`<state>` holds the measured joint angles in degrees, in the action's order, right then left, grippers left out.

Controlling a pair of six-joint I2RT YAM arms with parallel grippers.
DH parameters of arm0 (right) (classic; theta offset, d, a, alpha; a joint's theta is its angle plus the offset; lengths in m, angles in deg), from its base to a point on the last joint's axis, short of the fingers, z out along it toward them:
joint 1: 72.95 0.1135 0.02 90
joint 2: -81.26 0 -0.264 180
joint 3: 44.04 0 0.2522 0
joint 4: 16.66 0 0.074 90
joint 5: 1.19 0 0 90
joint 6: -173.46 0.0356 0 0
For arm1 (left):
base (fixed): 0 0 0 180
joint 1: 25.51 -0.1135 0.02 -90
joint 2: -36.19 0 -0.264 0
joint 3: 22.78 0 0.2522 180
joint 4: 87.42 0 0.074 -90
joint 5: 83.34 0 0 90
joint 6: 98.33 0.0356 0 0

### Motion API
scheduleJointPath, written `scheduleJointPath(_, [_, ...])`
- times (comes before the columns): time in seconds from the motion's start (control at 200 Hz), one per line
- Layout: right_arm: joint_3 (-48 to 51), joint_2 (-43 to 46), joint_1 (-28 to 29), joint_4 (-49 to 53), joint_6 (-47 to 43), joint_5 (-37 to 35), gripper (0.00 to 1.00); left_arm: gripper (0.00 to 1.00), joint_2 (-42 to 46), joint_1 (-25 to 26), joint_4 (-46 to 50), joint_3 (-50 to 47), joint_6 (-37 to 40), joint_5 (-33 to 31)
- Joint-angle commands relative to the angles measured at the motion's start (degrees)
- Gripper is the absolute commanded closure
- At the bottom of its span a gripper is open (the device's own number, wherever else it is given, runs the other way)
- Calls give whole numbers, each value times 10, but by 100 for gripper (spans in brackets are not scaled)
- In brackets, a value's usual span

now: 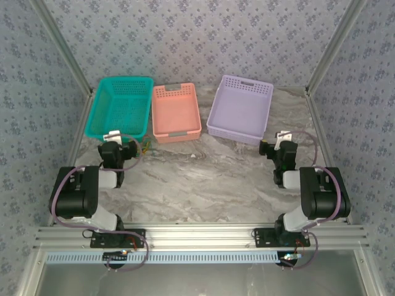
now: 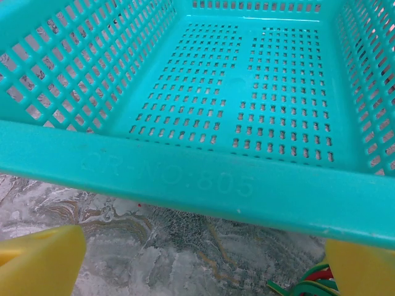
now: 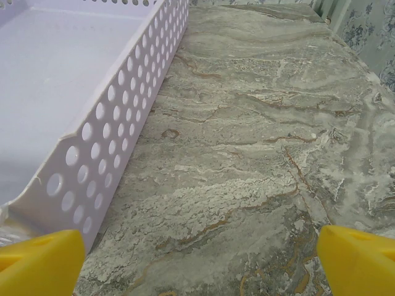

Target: Untangle the cables

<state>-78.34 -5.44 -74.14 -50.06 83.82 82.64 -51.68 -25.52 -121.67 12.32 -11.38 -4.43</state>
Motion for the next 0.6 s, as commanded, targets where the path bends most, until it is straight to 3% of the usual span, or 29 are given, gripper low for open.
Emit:
scheduleJointPath(0.0, [-14,-5,0,0,-8,3,1,1,2,-1,-4,12,-4,10])
scheduleJointPath(0.38, [-12,-5,0,0,-7,3,1,1,1,0,-5,12,-3,10])
scheduleJointPath(0.46, [-9,-3,0,-6,-8,3,1,1,16,8,-13,1,27,61])
scheduleJointPath(0.525, [-12,22,2,20,-12,6,1,1,69,43,-8,-20,48,5])
scheduleJointPath(0.595, [-18,61,12,65,-19,-10,1,1,165,61,98,-18,28,-37])
